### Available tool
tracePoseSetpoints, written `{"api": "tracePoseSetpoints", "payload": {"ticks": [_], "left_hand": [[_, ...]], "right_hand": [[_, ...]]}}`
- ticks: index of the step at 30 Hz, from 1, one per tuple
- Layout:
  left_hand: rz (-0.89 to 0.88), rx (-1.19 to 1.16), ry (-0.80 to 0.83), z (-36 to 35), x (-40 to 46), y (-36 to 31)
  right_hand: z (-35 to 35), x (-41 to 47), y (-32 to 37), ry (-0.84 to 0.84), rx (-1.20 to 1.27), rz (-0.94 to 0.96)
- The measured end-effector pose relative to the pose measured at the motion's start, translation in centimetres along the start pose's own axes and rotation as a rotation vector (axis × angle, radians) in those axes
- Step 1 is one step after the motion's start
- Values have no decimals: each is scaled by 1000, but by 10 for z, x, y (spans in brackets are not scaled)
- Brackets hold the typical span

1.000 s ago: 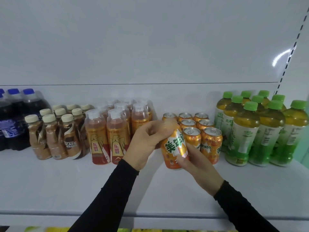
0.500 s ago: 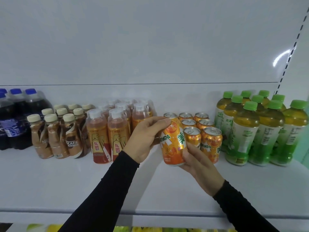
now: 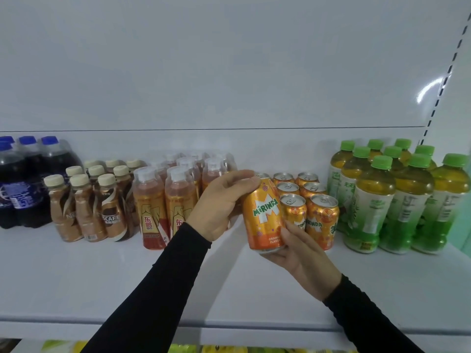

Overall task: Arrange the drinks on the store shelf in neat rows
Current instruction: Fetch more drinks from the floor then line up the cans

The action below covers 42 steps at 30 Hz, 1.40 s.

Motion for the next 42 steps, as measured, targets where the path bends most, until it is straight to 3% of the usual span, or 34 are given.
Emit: {"api": "tracePoseSetpoints", "payload": {"ticks": [6,11,16,22,26,30,35,42], "left_hand": [[-39,-21,-121,0,2,-2],[-70,20,-139,0,6,-3],[-73,82,-81,5,4,-1],[-31,148,46,2,0,4],[1,37,-1,8,2,3],[46,-11,-37,9,4,1],[168,-158,66,-4,-3,3],[270,-198,50,-1,0,11]], "right_hand": [[-3,5,6,29,-532,113],[-1,6,3,-10,-332,159],[-1,7,5,-41,-111,90],[-3,13,9,-15,-106,75],[-7,18,19,72,-244,155],[-14,20,26,200,-580,300],[-24,20,47,53,-820,514],[-27,17,50,57,-930,598]]}}
Point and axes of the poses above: each hand's wrist, its own x-axis towards the middle knuckle, its own z-axis out of the back of the hand, y = z × x, the point moved 4 cm from there along x, towards the middle knuckle, and after that the axes turned 15 degrees about z, right-handed, at the moved point
